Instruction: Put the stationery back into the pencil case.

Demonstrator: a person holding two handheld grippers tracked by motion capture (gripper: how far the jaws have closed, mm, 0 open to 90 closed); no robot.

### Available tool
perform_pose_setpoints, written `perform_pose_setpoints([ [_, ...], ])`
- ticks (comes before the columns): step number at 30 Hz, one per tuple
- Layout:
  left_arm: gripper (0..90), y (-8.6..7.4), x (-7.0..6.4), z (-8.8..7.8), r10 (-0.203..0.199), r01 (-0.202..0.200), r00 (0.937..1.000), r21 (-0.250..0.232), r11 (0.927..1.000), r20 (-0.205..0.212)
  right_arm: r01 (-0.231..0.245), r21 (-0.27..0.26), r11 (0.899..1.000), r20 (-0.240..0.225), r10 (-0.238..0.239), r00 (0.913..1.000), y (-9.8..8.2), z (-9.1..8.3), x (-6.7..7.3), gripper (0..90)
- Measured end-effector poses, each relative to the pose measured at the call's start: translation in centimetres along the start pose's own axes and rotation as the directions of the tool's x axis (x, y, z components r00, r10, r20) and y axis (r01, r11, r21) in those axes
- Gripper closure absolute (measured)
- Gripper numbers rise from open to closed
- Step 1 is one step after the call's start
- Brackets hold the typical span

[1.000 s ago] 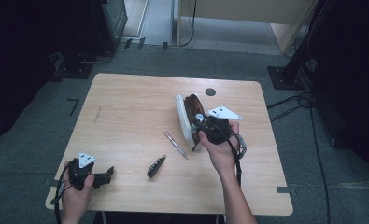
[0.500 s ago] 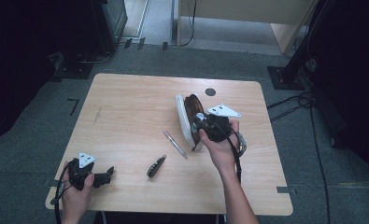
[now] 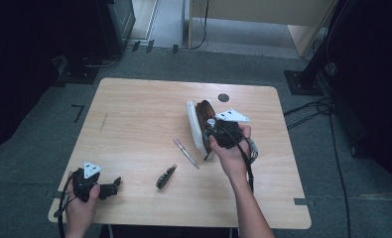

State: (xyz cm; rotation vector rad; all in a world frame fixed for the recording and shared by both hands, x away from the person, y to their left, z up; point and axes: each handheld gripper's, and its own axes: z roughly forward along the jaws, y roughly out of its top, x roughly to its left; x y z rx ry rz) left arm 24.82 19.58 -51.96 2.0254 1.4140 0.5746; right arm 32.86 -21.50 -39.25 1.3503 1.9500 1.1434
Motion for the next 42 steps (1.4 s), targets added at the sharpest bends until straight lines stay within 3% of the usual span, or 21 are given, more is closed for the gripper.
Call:
perform_pose_setpoints([
  [7, 0.0, 0.0, 0.0, 0.0, 0.0, 0.0, 1.0, 0.001, 1.0, 0.0, -0.021, 0.026, 0.999, -0.001, 0.021, 0.9998, -0.6, 0.9, 0.0, 66.0],
  [13, 0.0, 0.0, 0.0, 0.0, 0.001, -0.001, 1.0, 0.001, 1.0, 0.0, -0.007, 0.043, 0.999, 0.01, 0.007, 0.9999, -0.6, 1.2, 0.0, 66.0],
  [26, 0.0, 0.0, 0.0, 0.0, 0.001, -0.001, 1.0, 0.001, 1.0, 0.0, -0.012, 0.055, 0.998, 0.052, 0.009, 0.9986, -0.3, 2.7, -1.1, 66.0],
  [31, 0.0, 0.0, 0.0, 0.0, 0.001, -0.001, 1.0, 0.001, 1.0, 0.0, 0.022, 0.079, 0.997, -0.005, -0.021, 0.9998, 0.0, 3.4, -1.0, 66.0],
  [42, 0.0, 0.0, 0.0, 0.0, 0.0, 0.0, 1.0, 0.0, 1.0, 0.0, 0.03, 0.099, 0.995, 0.003, -0.03, 0.9995, 0.3, 4.6, -1.1, 65.9],
])
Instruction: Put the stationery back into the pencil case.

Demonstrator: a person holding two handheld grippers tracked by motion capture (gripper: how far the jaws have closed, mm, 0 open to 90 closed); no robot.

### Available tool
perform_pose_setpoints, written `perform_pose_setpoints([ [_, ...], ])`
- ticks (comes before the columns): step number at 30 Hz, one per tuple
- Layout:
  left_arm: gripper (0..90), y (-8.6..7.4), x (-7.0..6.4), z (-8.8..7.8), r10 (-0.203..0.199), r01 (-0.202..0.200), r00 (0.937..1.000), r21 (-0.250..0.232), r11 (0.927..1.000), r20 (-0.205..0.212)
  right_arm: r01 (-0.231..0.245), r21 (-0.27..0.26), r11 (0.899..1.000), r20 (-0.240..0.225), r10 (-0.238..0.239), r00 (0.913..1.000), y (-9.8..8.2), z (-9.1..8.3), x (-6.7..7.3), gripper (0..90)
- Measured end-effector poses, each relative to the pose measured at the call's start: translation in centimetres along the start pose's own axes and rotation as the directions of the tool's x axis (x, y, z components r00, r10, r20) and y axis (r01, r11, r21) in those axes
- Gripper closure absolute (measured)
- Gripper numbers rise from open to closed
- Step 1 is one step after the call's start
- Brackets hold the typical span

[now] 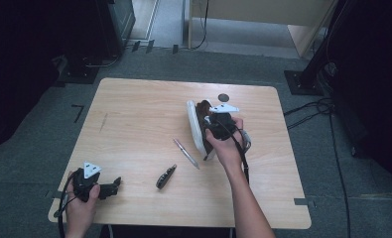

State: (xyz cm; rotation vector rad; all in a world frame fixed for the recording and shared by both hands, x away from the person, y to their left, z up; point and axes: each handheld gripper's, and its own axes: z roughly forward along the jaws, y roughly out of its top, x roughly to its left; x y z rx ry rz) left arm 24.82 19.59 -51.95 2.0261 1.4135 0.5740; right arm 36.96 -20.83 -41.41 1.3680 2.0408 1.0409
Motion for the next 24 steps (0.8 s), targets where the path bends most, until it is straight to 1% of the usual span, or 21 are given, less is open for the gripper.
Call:
perform_pose_setpoints([
  [3, 0.0, 0.0, 0.0, 0.0, 0.0, 0.0, 1.0, 0.0, 1.0, 0.0, 0.014, 0.008, 1.0, 0.0, -0.014, 0.9999, -0.1, 0.21, 0.26, 65.7],
  [7, 0.0, 0.0, 0.0, 0.0, 0.0, 0.0, 1.0, 0.0, 1.0, 0.0, 0.017, 0.012, 1.0, 0.001, -0.017, 0.9999, -0.3, 0.23, 0.44, 65.7],
  [13, 0.0, 0.0, 0.0, 0.0, 0.0, 0.0, 1.0, 0.0, 1.0, 0.0, 0.004, 0.004, 1.0, 0.001, -0.004, 1.0, -0.32, 0.26, 0.12, 65.7],
  [15, 0.0, 0.0, 0.0, 0.0, 0.0, 0.0, 1.0, 0.0, 1.0, 0.0, 0.008, 0.0, 1.0, 0.002, -0.008, 1.0, -0.17, 0.18, -0.01, 66.0],
  [17, 0.0, 0.0, 0.0, 0.0, 0.0, 0.0, 1.0, 0.0, 1.0, 0.0, 0.005, -0.006, 1.0, -0.004, -0.005, 1.0, 0.03, 0.07, -0.13, 66.2],
  [19, 0.0, 0.0, 0.0, 0.0, 0.0, 0.0, 1.0, 0.0, 1.0, 0.0, -0.006, -0.005, 1.0, -0.021, 0.006, 0.9998, 0.28, 0.01, -0.26, 66.1],
  [20, 0.0, 0.0, 0.0, 0.0, 0.0, 0.0, 1.0, 0.0, 1.0, 0.0, -0.002, -0.005, 1.0, -0.021, 0.002, 0.9998, 0.34, 0.07, -0.25, 66.0],
  [22, 0.0, 0.0, 0.0, 0.0, 0.0, 0.0, 1.0, 0.0, 1.0, 0.0, 0.003, 0.0, 1.0, -0.021, -0.003, 0.9998, 0.35, 0.24, -0.24, 65.9],
  [24, 0.0, 0.0, 0.0, 0.0, 0.0, 0.0, 1.0, 0.0, 1.0, 0.0, 0.009, 0.02, 1.0, -0.013, -0.009, 0.9999, 0.17, 0.68, -0.31, 65.5],
])
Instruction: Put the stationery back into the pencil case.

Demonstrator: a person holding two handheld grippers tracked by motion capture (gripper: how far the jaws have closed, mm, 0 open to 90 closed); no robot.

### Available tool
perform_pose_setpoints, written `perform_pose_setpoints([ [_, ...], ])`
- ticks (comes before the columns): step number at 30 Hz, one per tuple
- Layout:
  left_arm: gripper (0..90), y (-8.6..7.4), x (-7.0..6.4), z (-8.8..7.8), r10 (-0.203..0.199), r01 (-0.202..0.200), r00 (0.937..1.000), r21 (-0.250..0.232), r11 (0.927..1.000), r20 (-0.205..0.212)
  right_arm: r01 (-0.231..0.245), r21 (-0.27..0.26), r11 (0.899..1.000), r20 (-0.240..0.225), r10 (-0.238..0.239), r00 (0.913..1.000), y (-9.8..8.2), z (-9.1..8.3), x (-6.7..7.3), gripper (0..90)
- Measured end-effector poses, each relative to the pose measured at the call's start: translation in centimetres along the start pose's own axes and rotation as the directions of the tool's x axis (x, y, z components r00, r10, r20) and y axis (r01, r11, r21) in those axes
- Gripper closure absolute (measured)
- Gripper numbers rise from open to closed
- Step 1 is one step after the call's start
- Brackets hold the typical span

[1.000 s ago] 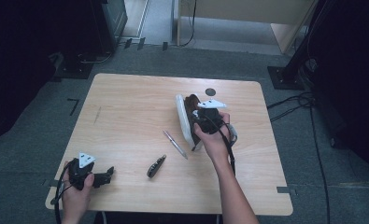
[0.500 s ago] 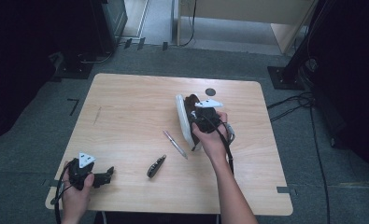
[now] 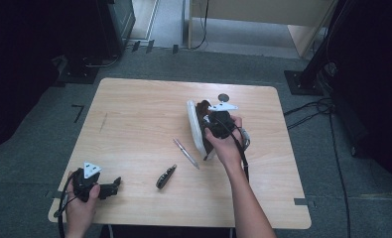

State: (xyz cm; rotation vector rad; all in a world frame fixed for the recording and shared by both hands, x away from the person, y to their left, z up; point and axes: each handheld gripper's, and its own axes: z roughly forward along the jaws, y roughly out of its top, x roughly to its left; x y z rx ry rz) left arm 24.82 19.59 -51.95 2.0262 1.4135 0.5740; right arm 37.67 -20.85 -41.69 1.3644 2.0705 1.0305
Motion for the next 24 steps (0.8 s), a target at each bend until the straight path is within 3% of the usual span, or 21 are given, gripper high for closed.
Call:
perform_pose_setpoints([
  [5, 0.0, 0.0, 0.0, 0.0, 0.002, -0.002, 1.0, 0.001, 1.0, 0.001, -0.013, -0.009, 1.0, -0.003, 0.013, 0.9999, -0.1, 0.0, -0.2, 64.3],
  [11, 0.0, 0.0, 0.0, 0.0, 0.001, -0.001, 1.0, 0.0, 1.0, 0.001, -0.006, -0.018, 1.0, 0.01, 0.006, 0.9999, -0.2, -0.3, -0.1, 72.6],
  [18, 0.0, 0.0, 0.0, 0.0, 0.002, -0.002, 1.0, 0.001, 1.0, 0.001, 0.013, -0.04, 0.999, -0.008, -0.013, 0.9999, -0.8, -1.7, 0.4, 78.8],
  [24, 0.0, 0.0, 0.0, 0.0, 0.001, -0.001, 1.0, 0.0, 1.0, 0.001, 0.005, -0.091, 0.996, -0.026, -0.007, 0.9996, -2.4, -4.3, 1.4, 79.3],
])
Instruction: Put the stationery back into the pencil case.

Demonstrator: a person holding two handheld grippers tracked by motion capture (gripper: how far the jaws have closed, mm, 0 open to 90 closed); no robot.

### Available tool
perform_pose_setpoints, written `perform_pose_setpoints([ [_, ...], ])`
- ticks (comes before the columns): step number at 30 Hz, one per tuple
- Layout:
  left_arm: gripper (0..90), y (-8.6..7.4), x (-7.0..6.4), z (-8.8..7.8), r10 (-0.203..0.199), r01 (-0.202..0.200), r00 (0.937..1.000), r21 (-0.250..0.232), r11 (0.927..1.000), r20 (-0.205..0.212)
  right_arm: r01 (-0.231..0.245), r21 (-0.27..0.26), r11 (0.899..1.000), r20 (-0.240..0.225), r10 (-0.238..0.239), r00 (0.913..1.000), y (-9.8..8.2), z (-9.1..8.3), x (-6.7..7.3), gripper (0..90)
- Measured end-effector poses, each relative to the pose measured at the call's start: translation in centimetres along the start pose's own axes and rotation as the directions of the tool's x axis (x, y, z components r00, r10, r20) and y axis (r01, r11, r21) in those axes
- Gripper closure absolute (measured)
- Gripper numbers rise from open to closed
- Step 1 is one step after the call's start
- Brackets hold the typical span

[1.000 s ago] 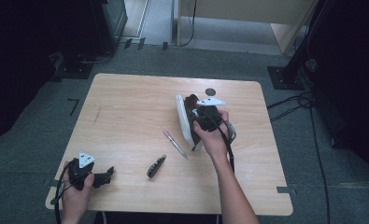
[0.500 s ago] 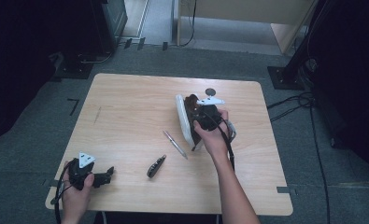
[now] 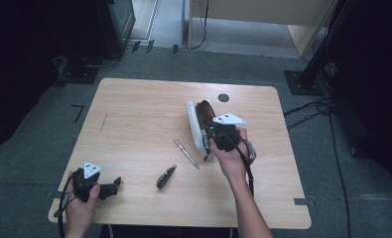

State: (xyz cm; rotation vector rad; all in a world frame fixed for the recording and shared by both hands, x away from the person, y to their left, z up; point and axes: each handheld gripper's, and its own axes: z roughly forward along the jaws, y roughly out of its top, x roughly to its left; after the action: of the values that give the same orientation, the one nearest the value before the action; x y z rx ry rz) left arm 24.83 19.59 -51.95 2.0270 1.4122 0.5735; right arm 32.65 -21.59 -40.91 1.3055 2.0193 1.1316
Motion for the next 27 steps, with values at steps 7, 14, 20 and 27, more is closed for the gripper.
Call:
perform_pose_setpoints([
  [7, 0.0, 0.0, 0.0, 0.0, -0.001, 0.001, 1.0, -0.001, 1.0, 0.0, -0.016, -0.022, 1.0, -0.01, 0.016, 0.9998, -1.8, -1.6, 0.4, 81.1],
  [14, 0.0, 0.0, 0.0, 0.0, 0.0, 0.0, 1.0, 0.0, 1.0, 0.001, -0.039, -0.019, 0.999, -0.034, 0.038, 0.9987, -4.1, -2.5, 0.6, 82.1],
  [20, 0.0, 0.0, 0.0, 0.0, 0.001, -0.001, 1.0, 0.001, 1.0, 0.001, -0.043, -0.019, 0.999, -0.07, 0.042, 0.9966, -5.6, -2.6, 2.0, 79.8],
  [27, 0.0, 0.0, 0.0, 0.0, 0.001, -0.001, 1.0, 0.001, 1.0, 0.001, -0.034, 0.03, 0.999, -0.095, 0.037, 0.9947, -7.9, -1.1, 3.3, 78.6],
])
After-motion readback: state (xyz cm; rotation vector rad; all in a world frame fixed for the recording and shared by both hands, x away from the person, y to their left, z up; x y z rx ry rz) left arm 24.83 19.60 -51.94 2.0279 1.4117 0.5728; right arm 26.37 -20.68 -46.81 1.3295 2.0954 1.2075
